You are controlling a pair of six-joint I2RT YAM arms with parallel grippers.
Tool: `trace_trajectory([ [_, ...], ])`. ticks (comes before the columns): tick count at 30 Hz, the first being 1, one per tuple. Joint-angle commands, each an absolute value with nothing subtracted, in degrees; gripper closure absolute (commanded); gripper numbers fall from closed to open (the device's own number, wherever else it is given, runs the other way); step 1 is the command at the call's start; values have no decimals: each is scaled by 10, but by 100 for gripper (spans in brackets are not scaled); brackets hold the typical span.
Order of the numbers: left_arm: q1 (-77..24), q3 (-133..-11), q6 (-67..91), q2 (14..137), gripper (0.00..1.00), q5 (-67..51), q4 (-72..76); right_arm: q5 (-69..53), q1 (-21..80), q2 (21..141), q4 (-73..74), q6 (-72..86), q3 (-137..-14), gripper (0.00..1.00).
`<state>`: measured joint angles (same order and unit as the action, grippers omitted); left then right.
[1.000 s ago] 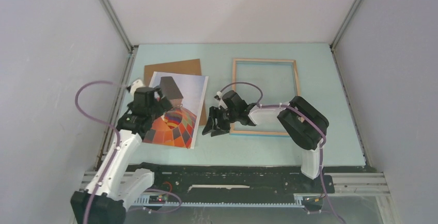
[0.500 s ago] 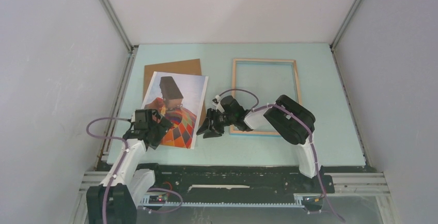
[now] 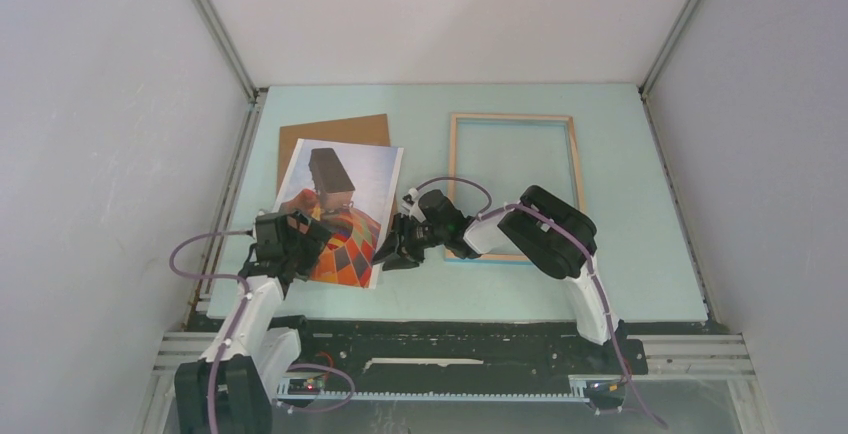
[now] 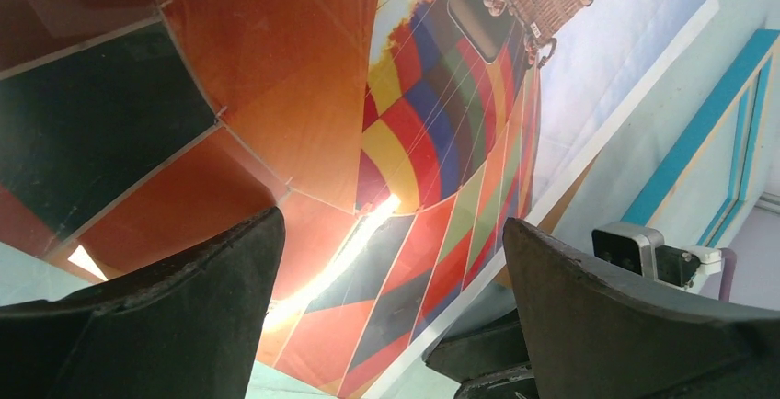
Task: Put the photo into the frame
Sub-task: Adjust the photo frame item at the center of the board.
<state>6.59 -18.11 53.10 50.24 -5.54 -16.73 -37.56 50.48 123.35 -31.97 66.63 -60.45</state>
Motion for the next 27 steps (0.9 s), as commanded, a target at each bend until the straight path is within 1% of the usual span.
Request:
trace_trajectory([
  [1, 75, -147, 532, 511, 0, -59, -191, -365, 510, 1245, -314, 672, -626, 47],
  [5, 75, -145, 531, 507, 0, -56, -191, -379, 510, 1241, -343, 693, -627, 49],
  [10, 75, -146, 528, 510, 0, -65, -189, -404, 511, 1233, -436, 759, -627, 54],
  [18, 72, -146, 537, 492, 0, -154, -192, -393, 501, 1173, -464, 772, -579, 54],
  [21, 43, -147, 559, 479, 0, -167, -190, -392, 490, 1160, -475, 773, -549, 54],
  [25, -12, -152, 589, 466, 0, -149, -181, -385, 472, 1146, -491, 767, -500, 54],
  [27, -22, -164, 583, 467, 0, -138, -186, -375, 461, 1140, -477, 753, -482, 54],
])
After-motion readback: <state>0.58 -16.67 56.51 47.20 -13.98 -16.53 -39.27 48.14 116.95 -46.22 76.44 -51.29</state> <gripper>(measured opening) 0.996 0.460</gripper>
